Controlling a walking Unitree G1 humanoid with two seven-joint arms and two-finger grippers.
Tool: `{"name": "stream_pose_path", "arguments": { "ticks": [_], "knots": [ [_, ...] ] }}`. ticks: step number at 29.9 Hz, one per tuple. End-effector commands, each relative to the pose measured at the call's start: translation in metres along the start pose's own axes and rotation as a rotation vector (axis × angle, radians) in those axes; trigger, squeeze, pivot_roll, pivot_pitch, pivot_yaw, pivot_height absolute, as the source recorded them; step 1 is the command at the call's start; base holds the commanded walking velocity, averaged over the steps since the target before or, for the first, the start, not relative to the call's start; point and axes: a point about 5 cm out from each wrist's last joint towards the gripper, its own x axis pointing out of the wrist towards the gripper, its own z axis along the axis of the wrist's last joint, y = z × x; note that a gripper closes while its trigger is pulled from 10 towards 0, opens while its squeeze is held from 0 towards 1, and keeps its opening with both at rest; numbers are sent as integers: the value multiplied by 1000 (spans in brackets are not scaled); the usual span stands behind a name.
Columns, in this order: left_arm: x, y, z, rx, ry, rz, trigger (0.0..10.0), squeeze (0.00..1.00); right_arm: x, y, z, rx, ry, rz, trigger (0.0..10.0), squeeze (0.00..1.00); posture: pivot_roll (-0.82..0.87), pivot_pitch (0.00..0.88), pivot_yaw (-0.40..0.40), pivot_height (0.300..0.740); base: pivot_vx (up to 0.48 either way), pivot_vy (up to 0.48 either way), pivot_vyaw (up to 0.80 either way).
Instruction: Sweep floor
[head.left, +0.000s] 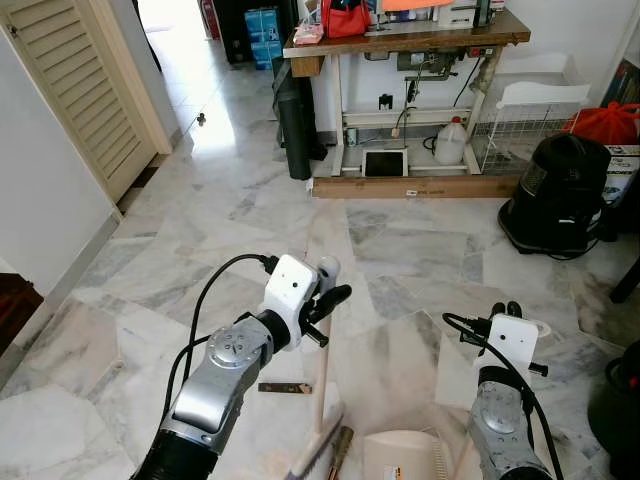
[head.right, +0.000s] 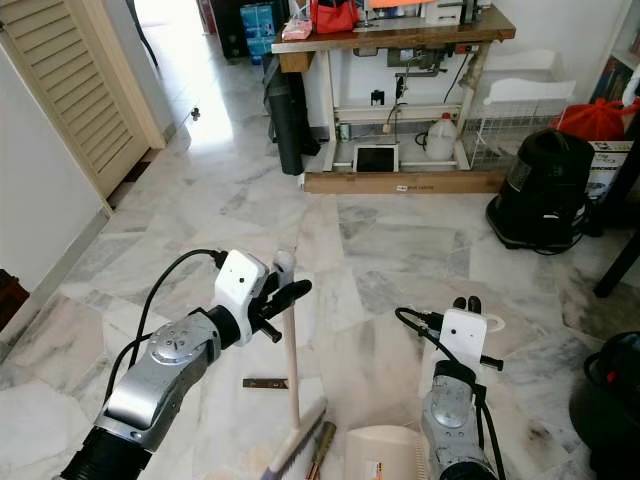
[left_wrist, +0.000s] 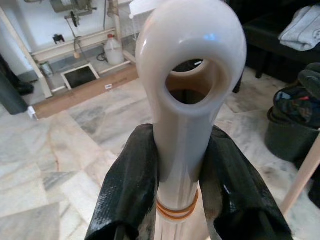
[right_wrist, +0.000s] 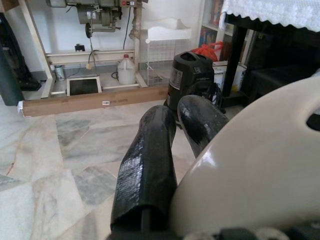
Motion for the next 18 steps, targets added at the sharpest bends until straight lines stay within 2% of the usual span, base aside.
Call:
{"name": "stream_pose_path", "arguments": {
  "ticks": [1,4,8,11,18],
  "knots": [
    [-4,5,1,49,-3,25,10000,0,0,4,2,-9,-12,22,10000,0,11,0,91,740,0,0,0],
    [-4,5,-4,67,16,24,10000,0,0,4,3,-11,-14,25,10000,0,5,0,85,740,0,0,0],
    [0,2,-17,115,89,6,10000,0,1,2,4,-16,-20,26,10000,0,-9,0,79,740,0,0,0],
    [5,-5,-29,124,145,-38,10000,0,2,0,5,-21,-28,23,10000,0,-21,0,76,740,0,0,0],
    [22,-20,-32,10,129,-27,10000,0,2,-6,5,-29,-34,13,10000,0,-39,2,68,740,0,0,0]
  ]
}}
